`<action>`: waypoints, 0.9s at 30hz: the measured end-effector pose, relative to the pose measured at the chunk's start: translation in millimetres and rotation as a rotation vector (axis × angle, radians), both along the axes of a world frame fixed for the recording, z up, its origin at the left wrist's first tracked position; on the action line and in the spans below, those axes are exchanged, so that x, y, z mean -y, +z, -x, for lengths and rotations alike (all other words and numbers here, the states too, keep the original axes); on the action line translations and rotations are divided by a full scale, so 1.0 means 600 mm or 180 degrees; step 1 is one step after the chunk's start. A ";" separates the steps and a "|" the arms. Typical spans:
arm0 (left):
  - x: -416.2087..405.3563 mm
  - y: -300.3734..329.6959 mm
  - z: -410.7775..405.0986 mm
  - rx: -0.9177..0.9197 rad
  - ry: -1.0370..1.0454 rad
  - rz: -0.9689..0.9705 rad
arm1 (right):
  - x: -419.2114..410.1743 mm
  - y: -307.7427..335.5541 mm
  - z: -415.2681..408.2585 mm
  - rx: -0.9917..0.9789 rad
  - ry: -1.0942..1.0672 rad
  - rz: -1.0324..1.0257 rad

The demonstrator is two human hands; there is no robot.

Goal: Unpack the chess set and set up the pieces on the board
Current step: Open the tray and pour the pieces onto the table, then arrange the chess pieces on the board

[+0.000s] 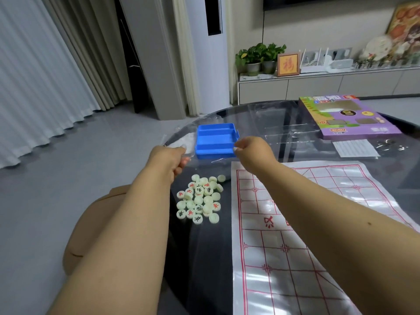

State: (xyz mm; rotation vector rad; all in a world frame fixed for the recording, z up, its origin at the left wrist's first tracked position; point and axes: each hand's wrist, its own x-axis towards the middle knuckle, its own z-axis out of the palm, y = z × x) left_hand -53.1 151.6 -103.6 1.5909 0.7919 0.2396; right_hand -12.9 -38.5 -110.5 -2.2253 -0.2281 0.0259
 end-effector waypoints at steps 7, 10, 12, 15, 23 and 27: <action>0.063 -0.001 0.172 0.0441 -0.0309 -0.1099 | 0.021 0.003 0.130 -0.0044 0.0950 0.0480; 0.070 -0.043 0.218 0.0301 -0.0481 -0.1438 | 0.022 -0.012 0.166 0.0066 0.1144 0.0861; 0.070 -0.068 0.232 0.0197 -0.0482 -0.1650 | 0.016 -0.024 0.181 0.0149 0.1185 0.1020; 0.076 -0.088 0.240 0.0089 -0.0624 -0.1945 | -0.002 -0.041 0.193 0.0392 0.1150 0.1361; 0.078 -0.094 0.237 0.0070 -0.0844 -0.2485 | -0.017 -0.038 0.198 0.0488 0.1140 0.1850; 0.068 -0.097 0.238 0.0047 -0.0965 -0.2386 | -0.014 -0.030 0.193 0.0185 0.1173 0.1792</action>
